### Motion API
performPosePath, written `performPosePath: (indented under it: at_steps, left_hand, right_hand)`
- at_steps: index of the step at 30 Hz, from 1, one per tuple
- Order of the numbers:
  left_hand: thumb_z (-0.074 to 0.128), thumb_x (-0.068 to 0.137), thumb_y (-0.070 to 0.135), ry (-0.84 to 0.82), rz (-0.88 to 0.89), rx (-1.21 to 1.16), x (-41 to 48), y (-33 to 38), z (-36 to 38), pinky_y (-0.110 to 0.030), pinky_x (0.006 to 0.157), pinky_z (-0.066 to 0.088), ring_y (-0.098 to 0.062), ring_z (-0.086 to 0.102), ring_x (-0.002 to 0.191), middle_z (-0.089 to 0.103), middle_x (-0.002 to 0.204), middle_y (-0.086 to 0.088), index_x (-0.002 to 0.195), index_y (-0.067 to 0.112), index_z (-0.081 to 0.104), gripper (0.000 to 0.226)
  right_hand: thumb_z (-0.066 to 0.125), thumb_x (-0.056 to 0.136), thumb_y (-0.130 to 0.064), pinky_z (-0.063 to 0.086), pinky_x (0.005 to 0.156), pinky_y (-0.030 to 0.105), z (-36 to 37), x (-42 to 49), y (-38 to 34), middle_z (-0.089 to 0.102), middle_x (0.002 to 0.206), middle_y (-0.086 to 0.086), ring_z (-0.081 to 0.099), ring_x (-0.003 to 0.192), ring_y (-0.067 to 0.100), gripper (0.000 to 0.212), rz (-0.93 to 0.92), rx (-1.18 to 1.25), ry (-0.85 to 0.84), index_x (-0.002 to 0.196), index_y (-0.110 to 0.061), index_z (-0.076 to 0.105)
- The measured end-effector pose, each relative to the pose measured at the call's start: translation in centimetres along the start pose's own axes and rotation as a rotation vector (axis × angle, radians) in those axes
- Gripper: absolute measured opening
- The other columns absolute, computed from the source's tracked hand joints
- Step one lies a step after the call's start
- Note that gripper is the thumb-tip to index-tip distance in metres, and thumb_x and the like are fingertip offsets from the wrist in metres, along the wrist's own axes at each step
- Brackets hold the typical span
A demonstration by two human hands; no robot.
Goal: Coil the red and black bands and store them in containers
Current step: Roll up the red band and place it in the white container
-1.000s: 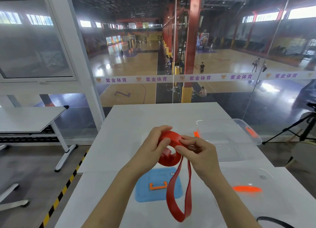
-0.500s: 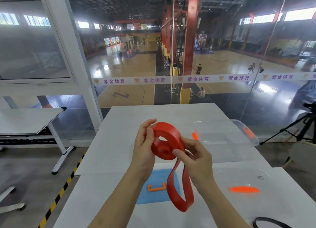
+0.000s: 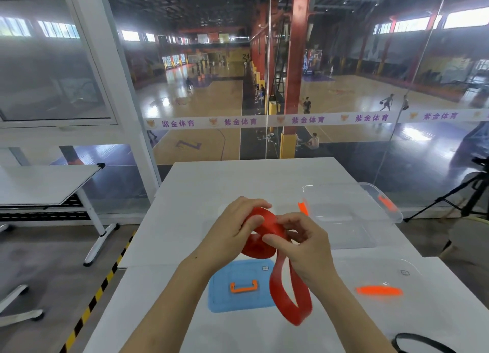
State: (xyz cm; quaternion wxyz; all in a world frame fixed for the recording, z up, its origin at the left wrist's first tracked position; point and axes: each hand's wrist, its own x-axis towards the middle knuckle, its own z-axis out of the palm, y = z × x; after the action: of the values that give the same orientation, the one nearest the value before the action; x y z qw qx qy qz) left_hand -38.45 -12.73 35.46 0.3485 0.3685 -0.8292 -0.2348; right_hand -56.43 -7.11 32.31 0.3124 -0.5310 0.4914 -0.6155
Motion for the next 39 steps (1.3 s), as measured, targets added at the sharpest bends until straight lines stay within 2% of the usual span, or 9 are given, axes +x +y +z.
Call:
performPosePath:
  at_steps: [4,9,12,15,19,24,29,34,39]
  left_hand:
    - [0.045,0.104,0.028,0.151,-0.034,-0.173,-0.4,0.0,1.0,-0.015,0.093,0.046,-0.008,0.058,0.113,0.061,0.111,0.020,0.110,0.045,0.061,0.024]
    - [0.041,0.104,0.040,0.567,-0.234,-0.539,-0.2,1.5,1.5,-0.021,0.091,0.053,-0.001,0.064,0.105,0.070,0.107,0.021,0.106,0.033,0.069,0.029]
    - [0.039,0.105,0.044,0.667,-0.307,-0.671,-0.3,1.9,2.0,-0.030,0.091,0.057,-0.010,0.067,0.106,0.072,0.108,0.014,0.104,0.033,0.071,0.033]
    - [0.037,0.110,0.036,0.677,-0.350,-0.749,-0.6,2.0,2.8,-0.036,0.089,0.059,-0.016,0.070,0.102,0.074,0.107,0.006,0.103,0.031,0.070,0.035]
    - [0.033,0.111,0.036,0.592,-0.350,-0.685,-1.2,1.5,2.9,-0.022,0.076,0.058,-0.003,0.069,0.093,0.072,0.102,0.013,0.109,0.030,0.066,0.033]
    - [0.046,0.109,0.026,0.326,-0.304,-0.419,-1.7,-0.1,2.0,-0.033,0.098,0.055,0.001,0.064,0.107,0.064,0.116,0.023,0.112,0.031,0.055,0.011]
    - [0.051,0.105,0.029,-0.003,-0.136,-0.135,-2.0,-0.5,0.9,-0.022,0.103,0.046,-0.002,0.055,0.122,0.057,0.128,0.027,0.129,0.051,0.050,0.032]
    - [0.052,0.105,0.022,0.154,-0.156,-0.291,-2.9,-0.3,1.5,-0.016,0.094,0.048,-0.004,0.057,0.116,0.059,0.121,0.028,0.120,0.047,0.056,0.029]
    - [0.048,0.107,0.027,0.515,-0.232,-0.550,-2.4,0.4,1.5,-0.016,0.082,0.052,0.004,0.061,0.100,0.063,0.106,0.028,0.109,0.036,0.059,0.015]
  right_hand:
    - [0.092,0.072,-0.005,0.058,0.088,0.025,-0.1,0.1,-0.2,0.080,0.099,-0.012,0.075,0.097,0.011,0.036,0.000,0.024,-0.020,0.095,-0.029,0.078]
    - [0.089,0.077,-0.002,0.059,0.096,0.031,-0.2,-0.1,0.3,0.080,0.109,-0.007,0.075,0.106,0.016,0.047,-0.009,0.076,0.012,0.110,-0.034,0.080]
    - [0.088,0.079,-0.001,0.060,0.092,0.028,0.0,-0.3,0.4,0.080,0.107,-0.006,0.076,0.104,0.018,0.045,-0.019,0.095,0.061,0.111,-0.032,0.078]
    - [0.086,0.079,0.001,0.060,0.087,0.022,0.3,-0.4,0.2,0.080,0.104,-0.005,0.076,0.101,0.018,0.041,-0.026,0.115,0.104,0.110,-0.025,0.078]
    - [0.086,0.082,-0.003,0.062,0.087,0.024,0.4,-0.6,0.3,0.080,0.100,-0.008,0.076,0.097,0.017,0.034,-0.008,0.062,0.102,0.107,-0.025,0.079]
    - [0.085,0.083,-0.005,0.061,0.085,0.022,0.4,-0.8,0.4,0.078,0.094,-0.012,0.075,0.092,0.013,0.031,-0.036,-0.037,0.064,0.104,-0.027,0.079]
    - [0.086,0.081,-0.009,0.058,0.084,0.021,0.9,-1.4,0.7,0.077,0.094,-0.013,0.073,0.093,0.014,0.031,-0.056,-0.102,-0.011,0.099,-0.031,0.075]
    - [0.088,0.082,-0.012,0.059,0.089,0.025,0.8,-1.4,0.3,0.076,0.105,-0.013,0.073,0.104,0.013,0.035,-0.062,-0.053,-0.060,0.106,-0.032,0.071]
    - [0.088,0.081,-0.009,0.061,0.092,0.041,0.8,-1.3,0.5,0.077,0.106,-0.006,0.074,0.101,0.021,0.038,-0.049,-0.016,-0.038,0.103,-0.035,0.073]
